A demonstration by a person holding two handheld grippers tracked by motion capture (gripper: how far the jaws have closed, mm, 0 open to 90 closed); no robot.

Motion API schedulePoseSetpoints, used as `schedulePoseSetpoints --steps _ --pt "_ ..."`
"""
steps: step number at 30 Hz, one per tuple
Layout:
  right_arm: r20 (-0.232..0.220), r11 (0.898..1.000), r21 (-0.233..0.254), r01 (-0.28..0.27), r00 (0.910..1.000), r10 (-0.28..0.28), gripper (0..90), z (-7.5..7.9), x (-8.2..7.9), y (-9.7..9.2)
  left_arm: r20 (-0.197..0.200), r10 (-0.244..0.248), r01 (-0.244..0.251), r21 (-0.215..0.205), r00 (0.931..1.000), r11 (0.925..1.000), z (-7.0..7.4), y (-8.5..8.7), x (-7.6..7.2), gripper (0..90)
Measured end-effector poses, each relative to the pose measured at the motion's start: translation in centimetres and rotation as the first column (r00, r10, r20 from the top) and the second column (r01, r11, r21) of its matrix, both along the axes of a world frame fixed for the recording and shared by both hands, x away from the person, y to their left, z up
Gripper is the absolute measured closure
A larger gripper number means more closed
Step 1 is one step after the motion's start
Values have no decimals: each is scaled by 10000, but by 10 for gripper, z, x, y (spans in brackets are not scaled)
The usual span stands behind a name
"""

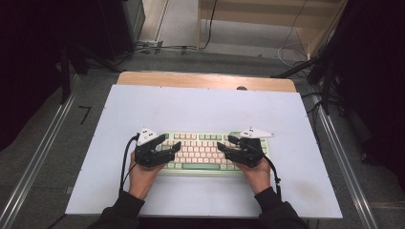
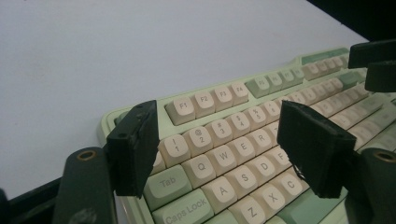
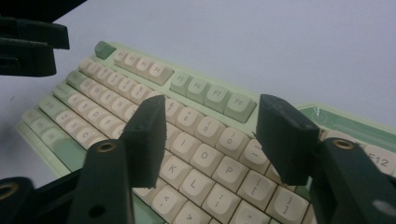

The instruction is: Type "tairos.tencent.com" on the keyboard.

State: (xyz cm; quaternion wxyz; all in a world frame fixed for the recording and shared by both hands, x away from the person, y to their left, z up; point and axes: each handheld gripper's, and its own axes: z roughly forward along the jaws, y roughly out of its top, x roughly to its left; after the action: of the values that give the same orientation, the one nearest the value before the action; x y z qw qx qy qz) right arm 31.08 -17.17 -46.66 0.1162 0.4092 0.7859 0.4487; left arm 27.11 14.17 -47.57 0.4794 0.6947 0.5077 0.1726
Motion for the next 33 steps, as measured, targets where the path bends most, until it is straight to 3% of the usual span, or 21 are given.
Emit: schedulePoseSetpoints --steps 3,7,14,16,20,23,26,31,33 --pt "-39 9999 93 61 10000 -60 374 1 -1 -2 -150 -63 56 -434 9999 9990 1 3 1 288" --pt "14 10000 -1 -48 10000 48 372 1 -2 0 -362 -320 301 -503 9988 9983 0 3 2 275" --pt "-30 10000 -13 -66 10000 66 367 1 -2 -1 -236 -577 563 -558 9981 9969 2 2 0 270" --pt "-53 10000 -1 -55 10000 55 367 1 -2 -1 -265 -453 437 -570 9986 9974 3 1 0 195" --pt "-50 10000 -20 -90 9999 90 367 1 -2 -1 -103 -496 495 -158 9987 9987 4 -1 -1 145" --pt "-52 10000 -5 -89 9999 89 367 2 -2 -1 250 -307 300 311 9992 9991 6 -5 -5 107" --pt "-55 9999 -47 -125 9999 125 364 1 -2 -1 218 -358 351 308 9991 9989 6 -7 -6 98" --pt "-33 10000 -44 -67 10000 67 340 1 -2 -1 381 -408 392 400 9984 9984 5 -6 -7 158" --pt "-65 10000 -85 -34 10000 34 326 1 -2 -1 589 -438 408 502 9973 9979 4 -4 -8 229"
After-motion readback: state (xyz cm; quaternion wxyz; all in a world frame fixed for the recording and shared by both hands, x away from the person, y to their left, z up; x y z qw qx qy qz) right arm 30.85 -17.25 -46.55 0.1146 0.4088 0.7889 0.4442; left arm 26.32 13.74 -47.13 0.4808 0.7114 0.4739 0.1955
